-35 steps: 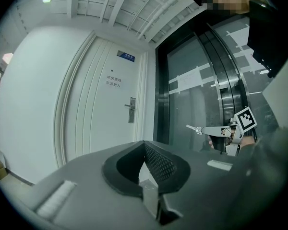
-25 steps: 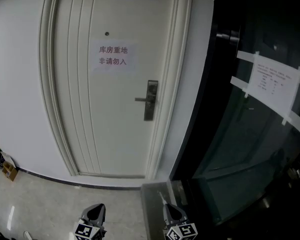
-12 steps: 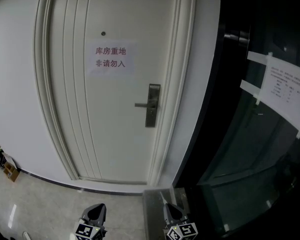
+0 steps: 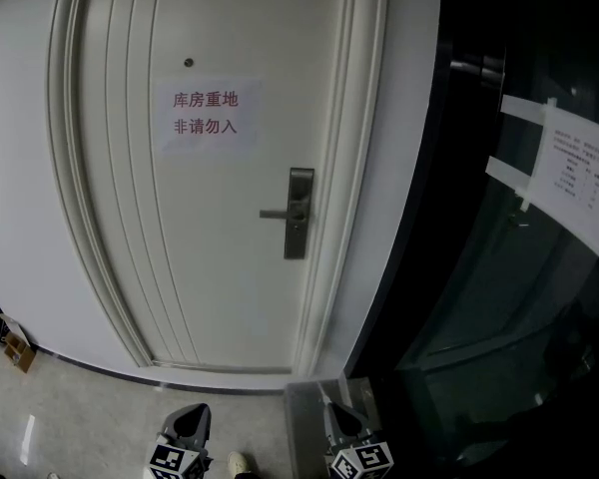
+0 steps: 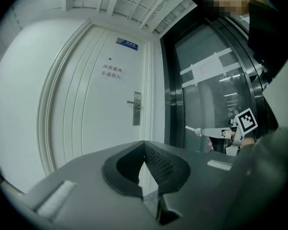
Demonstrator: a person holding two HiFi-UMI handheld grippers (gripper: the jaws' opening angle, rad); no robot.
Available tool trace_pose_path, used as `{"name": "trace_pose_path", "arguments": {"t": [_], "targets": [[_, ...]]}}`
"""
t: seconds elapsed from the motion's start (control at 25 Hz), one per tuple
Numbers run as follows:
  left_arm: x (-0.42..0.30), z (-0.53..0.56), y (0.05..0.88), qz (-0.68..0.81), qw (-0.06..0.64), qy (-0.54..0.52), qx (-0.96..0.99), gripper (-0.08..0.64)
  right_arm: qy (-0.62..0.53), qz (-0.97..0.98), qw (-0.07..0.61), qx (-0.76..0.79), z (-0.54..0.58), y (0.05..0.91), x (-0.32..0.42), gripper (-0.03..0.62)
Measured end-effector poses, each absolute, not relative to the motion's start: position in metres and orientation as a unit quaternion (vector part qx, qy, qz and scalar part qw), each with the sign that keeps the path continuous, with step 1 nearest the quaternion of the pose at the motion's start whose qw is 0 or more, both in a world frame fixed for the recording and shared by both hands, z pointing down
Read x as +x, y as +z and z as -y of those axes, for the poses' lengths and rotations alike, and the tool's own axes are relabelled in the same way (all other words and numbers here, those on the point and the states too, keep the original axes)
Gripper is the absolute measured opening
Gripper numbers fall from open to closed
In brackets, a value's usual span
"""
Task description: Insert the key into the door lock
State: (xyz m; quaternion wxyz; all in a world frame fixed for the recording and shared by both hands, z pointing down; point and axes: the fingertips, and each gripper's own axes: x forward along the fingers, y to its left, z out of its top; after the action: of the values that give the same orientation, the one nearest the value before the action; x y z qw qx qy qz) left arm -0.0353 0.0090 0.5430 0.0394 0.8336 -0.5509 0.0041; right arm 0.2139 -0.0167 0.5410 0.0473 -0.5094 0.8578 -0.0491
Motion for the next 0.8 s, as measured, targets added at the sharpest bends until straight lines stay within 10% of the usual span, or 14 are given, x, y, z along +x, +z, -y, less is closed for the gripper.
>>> {"name": "trace_pose_path", "arguments": {"t": [0.8], "targets": [[-0.063,0.178,0.537,0.5,0.045,0.006,0.865,0.003,-0.039,-0.829,0.045,-0.556,0.179,0.531,0.183,0.011]]}}
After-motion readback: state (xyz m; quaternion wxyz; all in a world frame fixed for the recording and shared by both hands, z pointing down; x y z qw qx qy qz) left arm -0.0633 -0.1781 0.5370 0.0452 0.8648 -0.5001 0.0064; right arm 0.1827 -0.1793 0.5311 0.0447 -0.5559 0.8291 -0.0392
